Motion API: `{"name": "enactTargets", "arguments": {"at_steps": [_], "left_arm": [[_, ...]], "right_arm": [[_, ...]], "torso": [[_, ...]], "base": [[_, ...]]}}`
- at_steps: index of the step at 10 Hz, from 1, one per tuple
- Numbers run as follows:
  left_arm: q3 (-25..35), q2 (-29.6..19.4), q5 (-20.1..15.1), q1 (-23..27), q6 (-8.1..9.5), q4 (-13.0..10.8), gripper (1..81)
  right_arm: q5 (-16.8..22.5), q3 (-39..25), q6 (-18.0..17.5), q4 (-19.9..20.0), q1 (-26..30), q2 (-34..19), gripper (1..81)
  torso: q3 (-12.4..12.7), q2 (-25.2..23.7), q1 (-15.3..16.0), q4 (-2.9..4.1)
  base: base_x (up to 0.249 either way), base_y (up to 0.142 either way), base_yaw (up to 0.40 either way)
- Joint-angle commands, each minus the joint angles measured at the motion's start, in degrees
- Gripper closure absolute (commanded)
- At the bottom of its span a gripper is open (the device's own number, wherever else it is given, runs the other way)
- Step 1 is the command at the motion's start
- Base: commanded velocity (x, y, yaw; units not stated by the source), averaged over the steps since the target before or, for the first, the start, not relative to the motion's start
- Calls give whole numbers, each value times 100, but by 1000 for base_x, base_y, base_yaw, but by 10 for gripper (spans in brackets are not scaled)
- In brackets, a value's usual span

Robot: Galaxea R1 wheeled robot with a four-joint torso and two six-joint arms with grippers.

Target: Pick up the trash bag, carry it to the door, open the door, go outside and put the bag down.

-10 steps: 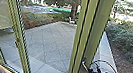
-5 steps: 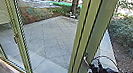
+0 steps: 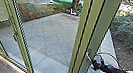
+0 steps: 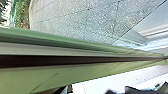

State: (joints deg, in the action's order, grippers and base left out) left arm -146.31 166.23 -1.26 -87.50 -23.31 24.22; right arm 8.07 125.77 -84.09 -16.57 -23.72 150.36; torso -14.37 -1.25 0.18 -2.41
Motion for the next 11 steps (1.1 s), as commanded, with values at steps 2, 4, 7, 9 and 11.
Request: {"name": "enactTargets", "arguments": {"at_steps": [2,4,7,9,11], "left_arm": [[32,-37,-498,79,-25,-23,811],[50,-45,-507,62,-42,-23,811],[50,-46,-525,18,-60,-32,811],[42,-46,-516,9,-60,-23,811],[59,-28,-525,9,-69,-23,811]], "right_arm": [[511,17,-37,-171,1065,-328,10],[582,-71,-37,-268,1426,-539,10],[687,-159,-28,-321,1821,-522,10],[1283,-228,42,-829,2200,-477,10],[1592,-432,420,-927,2455,-618,10]], "torso": [[-2,5,2,0],[-6,9,6,0],[-11,13,9,2],[-15,15,9,2],[-17,15,9,2]], "base": [[0,0,0],[0,0,0],[0,0,0],[0,0,0],[0,0,0]]}}
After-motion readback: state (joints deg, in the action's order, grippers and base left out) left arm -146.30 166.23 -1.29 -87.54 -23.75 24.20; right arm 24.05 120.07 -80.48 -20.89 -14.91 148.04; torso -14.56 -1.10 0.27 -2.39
